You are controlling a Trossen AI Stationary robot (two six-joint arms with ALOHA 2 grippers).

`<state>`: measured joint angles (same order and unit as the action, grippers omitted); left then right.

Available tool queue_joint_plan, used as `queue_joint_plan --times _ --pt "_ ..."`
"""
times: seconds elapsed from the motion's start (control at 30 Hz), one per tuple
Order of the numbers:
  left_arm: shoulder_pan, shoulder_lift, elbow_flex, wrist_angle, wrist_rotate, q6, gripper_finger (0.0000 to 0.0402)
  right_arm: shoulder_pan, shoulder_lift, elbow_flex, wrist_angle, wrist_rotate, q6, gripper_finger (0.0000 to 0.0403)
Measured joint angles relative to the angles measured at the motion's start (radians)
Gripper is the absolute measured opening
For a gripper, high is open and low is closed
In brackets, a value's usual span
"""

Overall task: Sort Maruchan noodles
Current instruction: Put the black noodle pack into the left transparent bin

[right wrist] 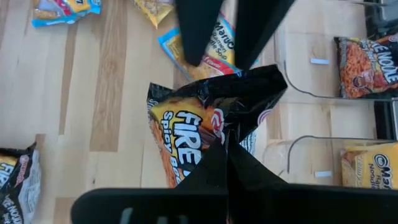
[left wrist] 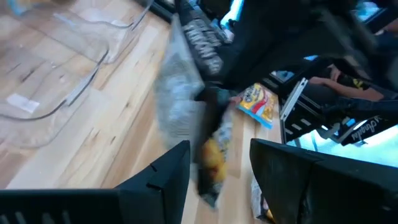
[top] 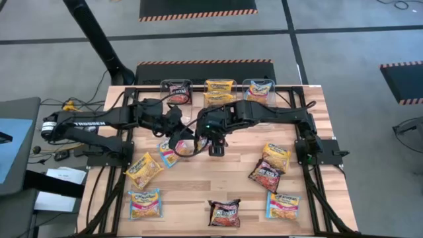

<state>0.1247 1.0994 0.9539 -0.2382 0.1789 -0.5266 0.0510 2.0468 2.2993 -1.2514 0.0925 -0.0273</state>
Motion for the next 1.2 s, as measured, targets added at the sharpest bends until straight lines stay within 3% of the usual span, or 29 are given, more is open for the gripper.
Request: queue_joint_plan --times 0.47,1.2 --pt "0.054 -0.002 0.0 0.013 0.146 -0.01 0.0158 0.02 0.0 0.0 0.038 0.0 -0.034 0.0003" --pt "0.054 -0.002 0.0 0.014 0.161 -0.005 0.0158 0.03 0.0 0.0 0.084 -0.045 -0.06 0.0003"
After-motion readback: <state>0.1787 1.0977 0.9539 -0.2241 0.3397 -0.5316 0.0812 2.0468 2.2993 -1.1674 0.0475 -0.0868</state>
